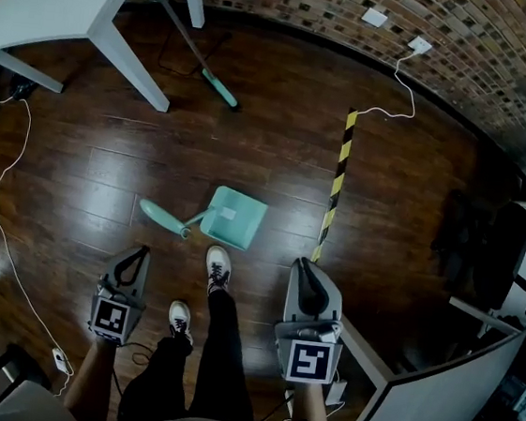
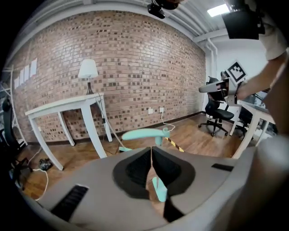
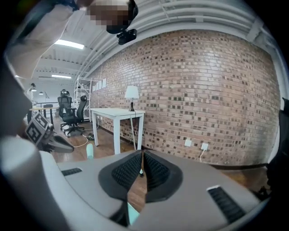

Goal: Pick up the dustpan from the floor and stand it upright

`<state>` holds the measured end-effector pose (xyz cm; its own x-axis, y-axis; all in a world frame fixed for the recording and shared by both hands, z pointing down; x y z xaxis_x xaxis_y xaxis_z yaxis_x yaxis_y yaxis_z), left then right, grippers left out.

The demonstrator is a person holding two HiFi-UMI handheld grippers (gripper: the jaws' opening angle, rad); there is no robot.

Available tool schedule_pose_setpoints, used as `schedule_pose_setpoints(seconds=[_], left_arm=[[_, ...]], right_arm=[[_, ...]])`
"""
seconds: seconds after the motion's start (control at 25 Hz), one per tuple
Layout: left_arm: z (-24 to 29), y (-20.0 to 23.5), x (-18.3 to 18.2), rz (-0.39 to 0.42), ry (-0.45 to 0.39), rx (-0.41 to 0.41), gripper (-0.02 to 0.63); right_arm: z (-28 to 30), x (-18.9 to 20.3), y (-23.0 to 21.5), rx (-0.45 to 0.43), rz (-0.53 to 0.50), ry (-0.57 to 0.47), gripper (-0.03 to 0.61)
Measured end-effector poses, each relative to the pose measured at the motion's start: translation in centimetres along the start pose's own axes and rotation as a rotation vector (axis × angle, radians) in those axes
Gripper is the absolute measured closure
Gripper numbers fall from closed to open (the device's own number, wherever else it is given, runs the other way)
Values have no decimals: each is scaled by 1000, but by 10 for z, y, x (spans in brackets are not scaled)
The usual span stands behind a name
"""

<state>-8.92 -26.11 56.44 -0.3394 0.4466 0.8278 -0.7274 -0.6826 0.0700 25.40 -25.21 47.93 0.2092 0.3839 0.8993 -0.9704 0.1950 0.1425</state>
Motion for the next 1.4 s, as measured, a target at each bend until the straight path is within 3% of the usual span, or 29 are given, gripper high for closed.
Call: schedule_pose_setpoints(seconds=[0.2, 0.48, 0.68, 0.8, 1.08, 1.4], left_arm=[[-45, 17, -65, 187, -82, 8, 621], [-118, 23, -159, 365, -258, -18, 621], [-218, -6, -192, 365, -346, -6, 621], [-271, -24, -212, 364, -400, -8, 621], [-346, -66, -231, 430, -555, -4, 621], [-353, -116, -204, 284, -512, 24, 621]], right_arm=[[-16, -56, -30, 28, -53, -127, 555], [-91, -145, -32, 97, -167, -280, 555], [-196, -222, -32, 119, -245, -372, 555], [-253, -261, -20, 181, -229, -513, 555], [-341, -247, 46, 227, -45, -590, 555], [-381, -197, 63, 212, 89, -532, 555]])
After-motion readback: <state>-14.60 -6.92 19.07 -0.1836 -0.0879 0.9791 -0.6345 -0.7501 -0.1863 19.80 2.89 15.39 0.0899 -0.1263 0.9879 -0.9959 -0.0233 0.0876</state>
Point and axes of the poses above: the fingertips, and each gripper's own axes: z forward along the fingers, y to its left, x out of its underside, the point moved 9 cm from there along -z, backward along the fingers, and after that the axes turned 7 degrees about x, right-handed, at the moved point
